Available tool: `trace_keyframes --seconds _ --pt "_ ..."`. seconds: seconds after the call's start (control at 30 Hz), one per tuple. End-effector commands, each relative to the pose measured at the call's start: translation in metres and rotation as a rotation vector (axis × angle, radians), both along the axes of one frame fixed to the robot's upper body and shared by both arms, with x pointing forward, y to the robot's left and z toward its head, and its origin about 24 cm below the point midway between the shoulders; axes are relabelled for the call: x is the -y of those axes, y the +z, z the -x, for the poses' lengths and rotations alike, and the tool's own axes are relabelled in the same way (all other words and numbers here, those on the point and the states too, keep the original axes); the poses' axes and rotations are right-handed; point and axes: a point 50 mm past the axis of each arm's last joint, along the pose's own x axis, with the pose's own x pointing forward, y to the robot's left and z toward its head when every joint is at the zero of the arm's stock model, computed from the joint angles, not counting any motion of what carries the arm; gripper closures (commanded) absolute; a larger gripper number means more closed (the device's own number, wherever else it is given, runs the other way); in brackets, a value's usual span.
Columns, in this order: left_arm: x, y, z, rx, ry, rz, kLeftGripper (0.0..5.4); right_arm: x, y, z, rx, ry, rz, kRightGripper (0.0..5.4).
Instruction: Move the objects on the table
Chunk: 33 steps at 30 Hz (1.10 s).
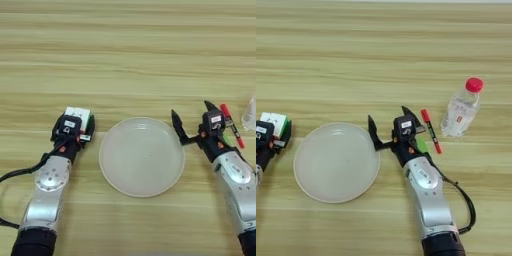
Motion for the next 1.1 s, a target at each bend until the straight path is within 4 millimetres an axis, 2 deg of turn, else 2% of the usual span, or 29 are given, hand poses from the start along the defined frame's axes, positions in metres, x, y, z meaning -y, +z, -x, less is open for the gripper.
trace_keyframes --seconds 0.03,0.23,0.43,0.93,1.1 --pt "-0.002 0.001 -0.005 0.011 0.015 0.024 2.09 -0.001 0.001 0.000 0.007 -0.005 -0.002 0.00" --pt "-0.003 -0.003 -0.006 -0.001 0.027 0.025 2.09 -0.001 0.001 0.000 0.006 -0.004 -0.001 0.00" --pt "-0.004 -0.005 -0.006 -0.009 0.038 0.025 1.36 -0.001 0.001 0.000 0.006 -0.004 -0.001 0.00" --pt "-0.004 -0.003 -0.007 0.007 0.046 0.025 0.10 0.000 0.001 0.001 0.003 -0.003 0.002 0.00" --pt "-0.004 0.006 -0.007 0.069 0.040 0.042 0.03 -0.001 0.000 0.000 0.001 -0.002 0.002 0.00"
